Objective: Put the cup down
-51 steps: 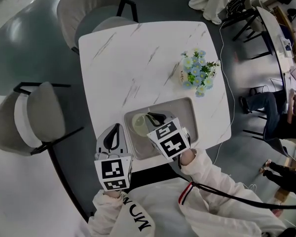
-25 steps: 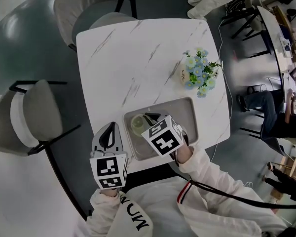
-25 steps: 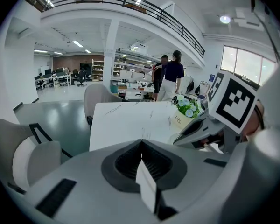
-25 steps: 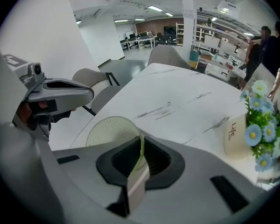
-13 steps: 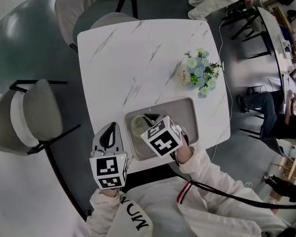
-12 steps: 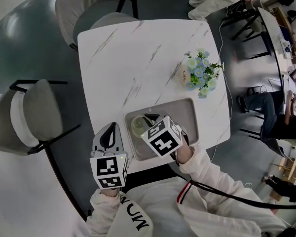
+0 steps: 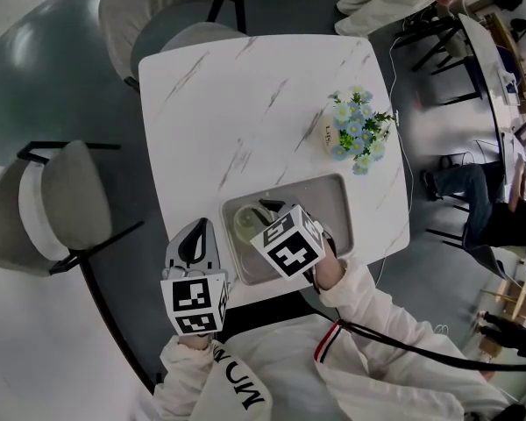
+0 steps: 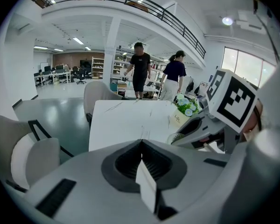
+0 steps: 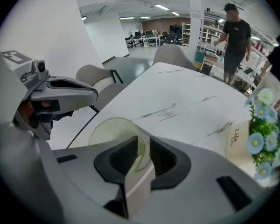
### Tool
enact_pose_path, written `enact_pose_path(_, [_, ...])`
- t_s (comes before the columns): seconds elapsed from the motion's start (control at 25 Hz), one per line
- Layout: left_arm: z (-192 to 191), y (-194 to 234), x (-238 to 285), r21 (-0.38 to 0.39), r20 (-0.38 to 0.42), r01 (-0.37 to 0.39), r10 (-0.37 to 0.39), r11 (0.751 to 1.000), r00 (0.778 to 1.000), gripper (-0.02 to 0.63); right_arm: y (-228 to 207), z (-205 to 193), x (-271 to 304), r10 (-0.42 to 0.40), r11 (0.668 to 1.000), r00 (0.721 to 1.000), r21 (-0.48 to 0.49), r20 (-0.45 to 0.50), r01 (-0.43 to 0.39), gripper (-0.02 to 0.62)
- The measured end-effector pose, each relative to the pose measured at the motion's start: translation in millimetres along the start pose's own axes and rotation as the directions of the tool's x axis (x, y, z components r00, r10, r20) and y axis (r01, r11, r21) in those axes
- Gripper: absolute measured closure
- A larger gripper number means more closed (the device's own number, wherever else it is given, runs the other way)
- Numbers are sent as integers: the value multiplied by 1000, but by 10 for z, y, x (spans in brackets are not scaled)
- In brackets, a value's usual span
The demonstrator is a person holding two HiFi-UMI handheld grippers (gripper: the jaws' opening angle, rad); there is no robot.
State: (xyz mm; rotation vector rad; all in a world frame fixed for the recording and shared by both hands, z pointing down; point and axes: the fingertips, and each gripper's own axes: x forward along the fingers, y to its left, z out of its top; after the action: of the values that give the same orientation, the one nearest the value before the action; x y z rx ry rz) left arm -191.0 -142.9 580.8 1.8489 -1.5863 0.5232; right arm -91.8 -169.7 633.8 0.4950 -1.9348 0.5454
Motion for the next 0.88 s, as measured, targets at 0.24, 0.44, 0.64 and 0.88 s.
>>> enact_pose_path(0.24, [0,0,-3,2,-1,1,-1,1000,1000,595,-1,19,-29,0,1000,1000,-10,12,0,523])
enact_pose_path(0.44, [-12,-15,1,5,-3,4,-4,1000,1000,595,8,14,-31,8,1000,1000,-19,15,-8,485])
enact_pose_path(0.64, [-10,-16,-6,8,-2,0,0,1000,1000,595,-28,25,-61,-4,1000,1000,-16,29,5,485])
enact_pose_path(0.88, [25,-15,-77,15,11,-4,4,1000,1000,595,-48,78,-178,-26,1000,997,-11,74,27,485])
